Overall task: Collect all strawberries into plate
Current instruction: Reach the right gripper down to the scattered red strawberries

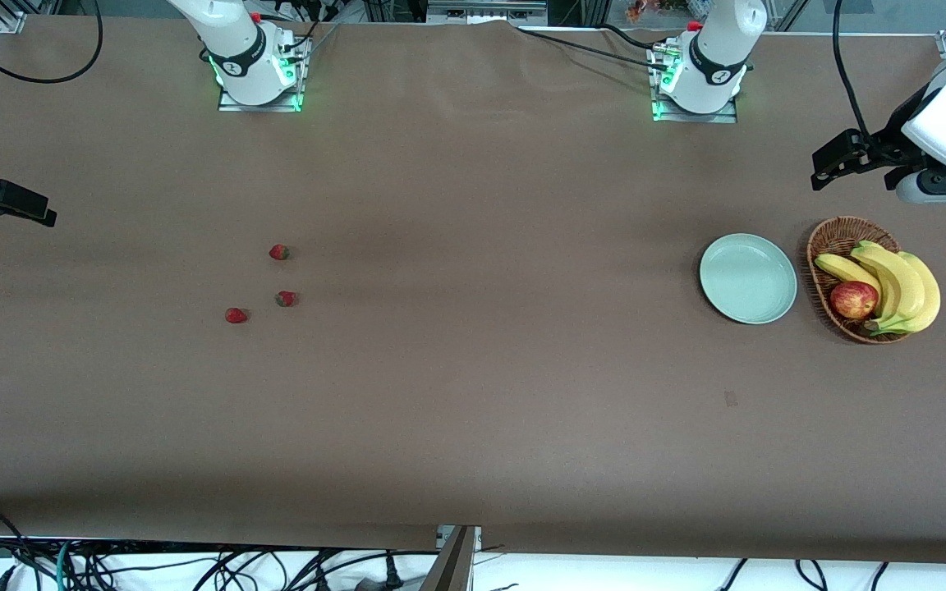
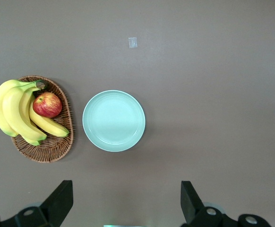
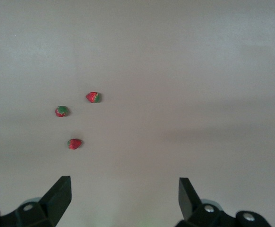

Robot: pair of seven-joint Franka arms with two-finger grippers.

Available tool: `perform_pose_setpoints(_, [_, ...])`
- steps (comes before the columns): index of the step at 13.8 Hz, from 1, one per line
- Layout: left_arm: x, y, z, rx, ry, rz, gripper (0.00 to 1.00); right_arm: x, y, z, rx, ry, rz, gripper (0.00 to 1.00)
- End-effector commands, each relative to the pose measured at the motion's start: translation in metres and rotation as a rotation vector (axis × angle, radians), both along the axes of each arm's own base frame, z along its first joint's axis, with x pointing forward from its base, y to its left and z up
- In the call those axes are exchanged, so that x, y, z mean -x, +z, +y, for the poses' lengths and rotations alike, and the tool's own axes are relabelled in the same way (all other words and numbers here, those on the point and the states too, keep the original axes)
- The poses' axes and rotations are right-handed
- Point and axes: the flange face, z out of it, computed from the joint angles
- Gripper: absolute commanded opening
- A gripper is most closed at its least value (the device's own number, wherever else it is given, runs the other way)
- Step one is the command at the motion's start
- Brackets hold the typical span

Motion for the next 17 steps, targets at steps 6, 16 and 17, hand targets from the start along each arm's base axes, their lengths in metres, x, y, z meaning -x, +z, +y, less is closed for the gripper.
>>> perform_pose_setpoints(6, [-0.032, -0.033, -0.006, -0.022, -0.022, 0.044, 1.00, -0.020, -0.033, 0.018, 0.011, 0.039, 0.063, 1.00])
perform_pose_setpoints(16, [-0.030, -0.027, -0.010, -0.025, -0.043, 0.047, 1.00, -0.087, -0.263, 0.173, -0.073, 0.122, 0.107, 1.00])
perform_pose_setpoints(17, [-0.030, -0.027, -0.006, -0.025, -0.037, 0.049, 1.00, -0.083, -0.279, 0.193, -0.076, 0.128, 0.100, 1.00])
